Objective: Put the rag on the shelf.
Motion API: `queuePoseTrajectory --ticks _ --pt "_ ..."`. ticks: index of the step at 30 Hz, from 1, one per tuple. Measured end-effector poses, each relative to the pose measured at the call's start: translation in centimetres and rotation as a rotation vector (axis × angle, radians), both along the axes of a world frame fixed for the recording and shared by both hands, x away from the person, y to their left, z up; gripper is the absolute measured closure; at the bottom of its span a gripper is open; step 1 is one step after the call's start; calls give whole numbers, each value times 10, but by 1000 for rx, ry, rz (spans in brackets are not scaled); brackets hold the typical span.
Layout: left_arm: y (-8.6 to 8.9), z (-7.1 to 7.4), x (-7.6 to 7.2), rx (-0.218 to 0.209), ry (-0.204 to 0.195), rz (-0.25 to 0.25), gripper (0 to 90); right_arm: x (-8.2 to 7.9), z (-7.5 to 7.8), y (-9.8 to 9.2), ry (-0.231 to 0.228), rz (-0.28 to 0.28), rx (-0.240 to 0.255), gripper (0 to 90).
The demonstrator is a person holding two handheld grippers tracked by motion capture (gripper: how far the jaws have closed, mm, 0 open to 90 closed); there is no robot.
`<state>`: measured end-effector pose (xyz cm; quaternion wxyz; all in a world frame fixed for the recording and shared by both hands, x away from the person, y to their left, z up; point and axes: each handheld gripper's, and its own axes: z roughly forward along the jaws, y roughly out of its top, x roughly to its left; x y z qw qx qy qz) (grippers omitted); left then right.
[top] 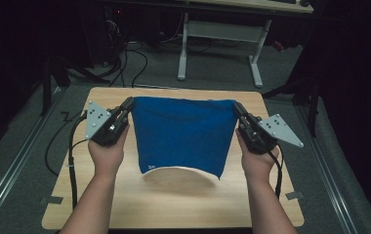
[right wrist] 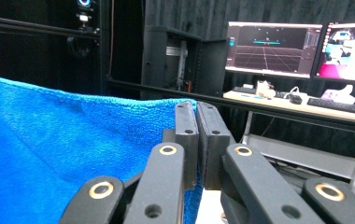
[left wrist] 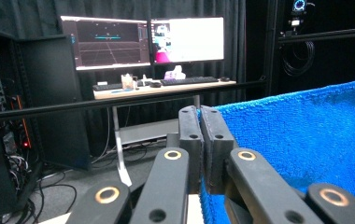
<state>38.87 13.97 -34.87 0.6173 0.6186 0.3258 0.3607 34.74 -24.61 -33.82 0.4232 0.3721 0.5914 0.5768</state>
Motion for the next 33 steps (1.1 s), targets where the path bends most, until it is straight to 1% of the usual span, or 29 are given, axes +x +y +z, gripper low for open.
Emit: queuePoseTrajectory --ticks 4,7,13,15,17,21,23,25,26,29,30,33 --pt "-2 4 14 4 6 8 885 13 3 -3 23 -5 8 884" --pt "-5 8 22 32 7 18 885 20 7 -3 20 -10 1 884" --pt "-8 16 38 49 5 26 885 34 16 -4 20 -19 10 884" --pt "-9 19 44 60 6 28 885 39 19 -4 18 -21 6 884" --pt "-10 23 49 69 -2 28 885 43 21 -4 19 -26 9 885" --pt "-13 27 63 97 -5 36 885 54 26 -6 20 -32 8 884" --pt "-14 29 71 104 4 40 885 61 28 -5 22 -35 -1 884" --pt "-14 30 78 113 4 48 885 67 29 -5 23 -37 -12 884" --pt "-15 31 82 119 10 51 885 70 30 -5 24 -40 -24 885" --pt "-16 33 91 131 19 57 885 80 32 -4 23 -60 -53 885" --pt "-18 33 94 141 27 63 885 84 32 -4 27 -67 -61 885" --pt "-20 32 103 164 41 76 885 98 31 -2 42 -85 -71 885"
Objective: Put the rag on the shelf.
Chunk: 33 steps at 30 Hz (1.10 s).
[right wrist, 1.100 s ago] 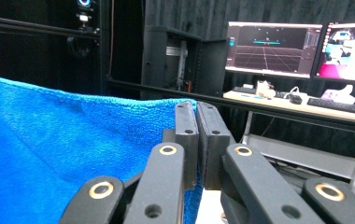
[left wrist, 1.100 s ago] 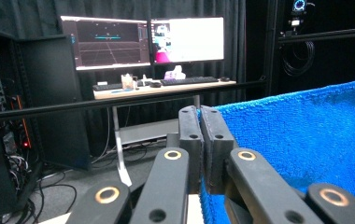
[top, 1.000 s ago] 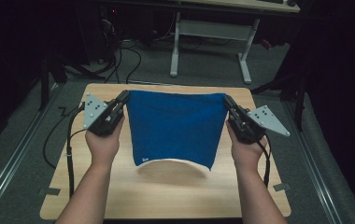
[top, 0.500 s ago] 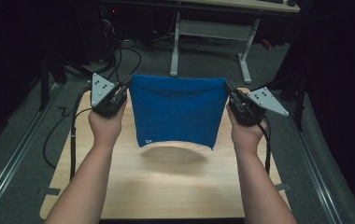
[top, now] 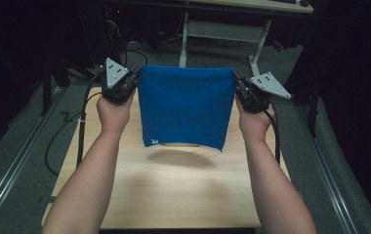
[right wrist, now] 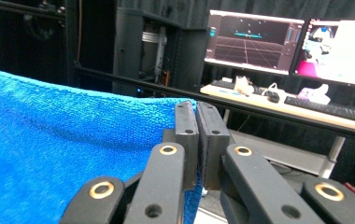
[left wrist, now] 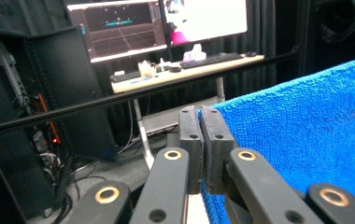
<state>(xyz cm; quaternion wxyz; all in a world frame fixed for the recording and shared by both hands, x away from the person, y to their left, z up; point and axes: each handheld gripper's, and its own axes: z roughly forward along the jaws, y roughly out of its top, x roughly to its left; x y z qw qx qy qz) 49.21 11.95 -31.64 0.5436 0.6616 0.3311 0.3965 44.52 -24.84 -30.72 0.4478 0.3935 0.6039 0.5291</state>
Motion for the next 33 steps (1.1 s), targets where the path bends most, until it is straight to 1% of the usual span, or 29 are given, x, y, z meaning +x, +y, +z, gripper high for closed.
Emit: queuePoseTrajectory --ticks 1,2,3,4,6,7,10,14,16,17,20,21,22,23,24,25,29,33 --pt "0 -1 3 5 0 5 884 5 -1 0 4 -4 6 886" --pt "-1 -2 6 8 -5 10 884 9 -2 1 18 -7 8 885" --pt "0 -3 8 12 -4 13 884 14 -4 2 26 -14 1 885" --pt "0 -4 12 14 6 14 883 18 -6 3 35 -17 -7 886" --pt "2 -9 19 12 36 8 883 26 -11 5 51 -24 -34 885" --pt "3 -12 23 13 56 6 883 30 -15 7 63 -29 -39 885" --pt "6 -26 33 18 110 8 883 42 -27 10 99 -33 -68 885" --pt "7 -44 40 31 150 2 883 51 -40 12 136 -30 -91 885" --pt "7 -53 42 34 177 -5 882 55 -47 10 155 -26 -94 885" --pt "6 -60 44 40 193 -7 883 56 -49 10 164 -23 -88 885" --pt "5 -73 45 44 223 -12 883 58 -59 8 191 -18 -80 885" --pt "4 -77 46 52 245 -14 883 58 -62 8 200 -16 -85 885" --pt "3 -81 46 60 250 -15 883 59 -65 7 208 -13 -93 885" --pt "3 -84 46 58 249 -17 883 59 -69 7 219 -11 -96 885" --pt "3 -91 46 54 271 -22 883 60 -71 7 225 -11 -101 885" --pt "3 -96 46 55 282 -25 883 60 -77 5 237 -10 -108 885" --pt "0 -113 44 69 317 -35 883 60 -92 2 270 -5 -103 885" --pt "-1 -131 41 63 357 -51 883 59 -108 -1 302 7 -87 885"
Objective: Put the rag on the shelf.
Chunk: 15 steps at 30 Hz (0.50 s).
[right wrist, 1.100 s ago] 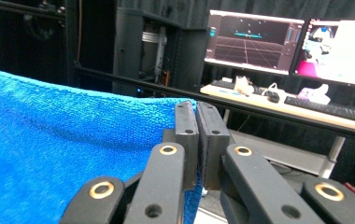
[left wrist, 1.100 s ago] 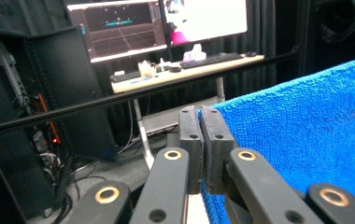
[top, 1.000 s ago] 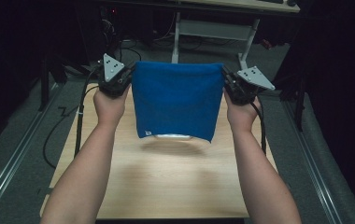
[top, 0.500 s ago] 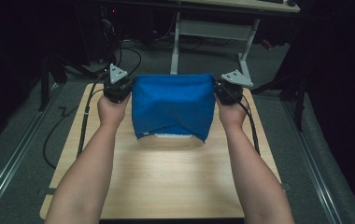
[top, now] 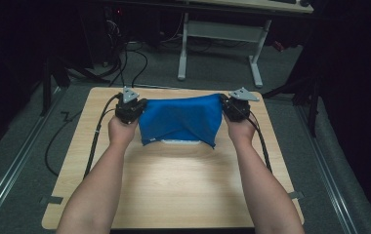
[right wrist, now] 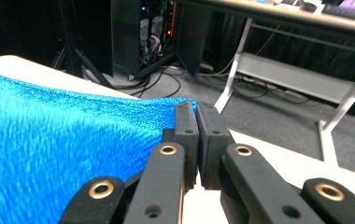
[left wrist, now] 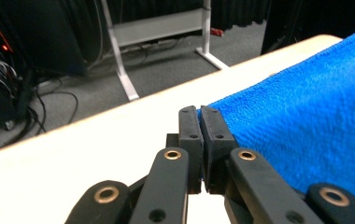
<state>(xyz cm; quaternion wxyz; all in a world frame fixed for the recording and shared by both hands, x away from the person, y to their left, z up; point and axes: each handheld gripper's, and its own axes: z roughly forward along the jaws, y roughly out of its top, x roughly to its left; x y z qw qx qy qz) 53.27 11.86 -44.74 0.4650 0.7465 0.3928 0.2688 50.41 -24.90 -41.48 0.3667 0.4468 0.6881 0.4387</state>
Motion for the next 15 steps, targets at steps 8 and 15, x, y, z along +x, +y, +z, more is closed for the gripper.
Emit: queuePoseTrajectory --ticks 8,15 --pt "-4 -23 -7 16 47 -23 884 -4 -28 -1 58 3 30 885" --pt "-3 -38 -13 3 79 -31 883 -8 -45 1 81 14 31 884"
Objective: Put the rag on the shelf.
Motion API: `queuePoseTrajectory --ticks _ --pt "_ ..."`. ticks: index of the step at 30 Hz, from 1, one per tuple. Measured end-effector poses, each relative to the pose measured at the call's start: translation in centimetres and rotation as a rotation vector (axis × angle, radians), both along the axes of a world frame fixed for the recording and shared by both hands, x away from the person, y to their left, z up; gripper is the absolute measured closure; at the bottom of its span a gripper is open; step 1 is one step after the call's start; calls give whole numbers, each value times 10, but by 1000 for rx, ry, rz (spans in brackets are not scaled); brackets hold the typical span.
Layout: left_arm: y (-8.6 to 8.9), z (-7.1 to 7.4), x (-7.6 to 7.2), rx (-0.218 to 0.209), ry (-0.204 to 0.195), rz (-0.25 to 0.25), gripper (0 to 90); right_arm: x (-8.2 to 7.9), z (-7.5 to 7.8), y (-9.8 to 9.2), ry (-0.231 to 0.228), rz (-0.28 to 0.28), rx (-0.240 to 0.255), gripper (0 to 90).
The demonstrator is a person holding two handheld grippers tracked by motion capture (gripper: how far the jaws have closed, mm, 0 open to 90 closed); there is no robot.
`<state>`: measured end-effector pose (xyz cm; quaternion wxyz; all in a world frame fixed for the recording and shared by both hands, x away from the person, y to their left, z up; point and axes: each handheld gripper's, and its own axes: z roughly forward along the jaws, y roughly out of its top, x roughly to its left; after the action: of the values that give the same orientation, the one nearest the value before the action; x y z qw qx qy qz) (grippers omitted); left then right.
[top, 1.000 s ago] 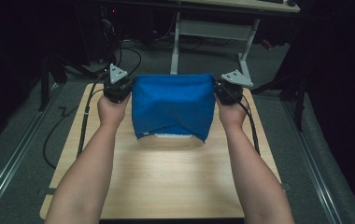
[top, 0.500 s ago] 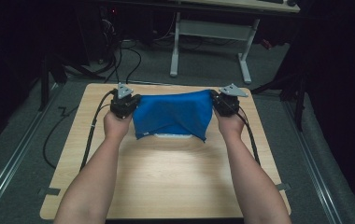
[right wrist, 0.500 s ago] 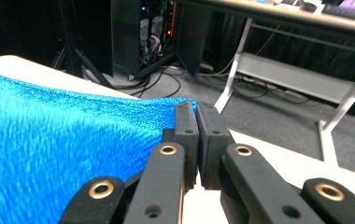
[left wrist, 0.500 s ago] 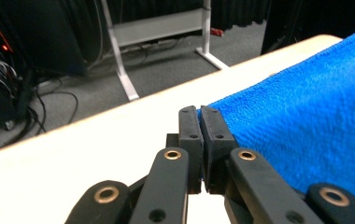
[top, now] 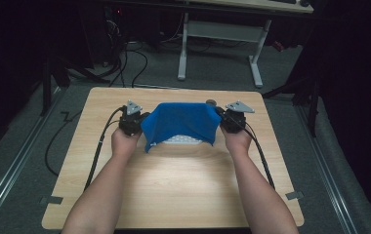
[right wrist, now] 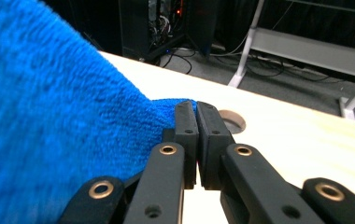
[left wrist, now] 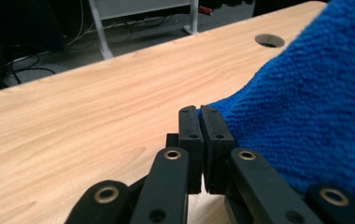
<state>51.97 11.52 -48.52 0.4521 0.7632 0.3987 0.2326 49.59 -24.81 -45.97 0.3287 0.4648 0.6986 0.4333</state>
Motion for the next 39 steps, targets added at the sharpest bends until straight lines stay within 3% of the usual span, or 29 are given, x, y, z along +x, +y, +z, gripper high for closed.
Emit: queuePoseTrajectory --ticks 15,25,34,39 --pt "-3 -26 -5 3 77 -22 881 -5 -29 -4 66 -1 -13 883" --pt "-4 -28 -9 -12 82 -23 850 -10 -36 -7 69 -1 -9 833" --pt "6 -29 -15 -38 79 36 623 -15 -34 -15 84 -42 -21 722" --pt "14 -31 -21 -50 75 56 571 -20 -33 -23 70 -65 -11 689"
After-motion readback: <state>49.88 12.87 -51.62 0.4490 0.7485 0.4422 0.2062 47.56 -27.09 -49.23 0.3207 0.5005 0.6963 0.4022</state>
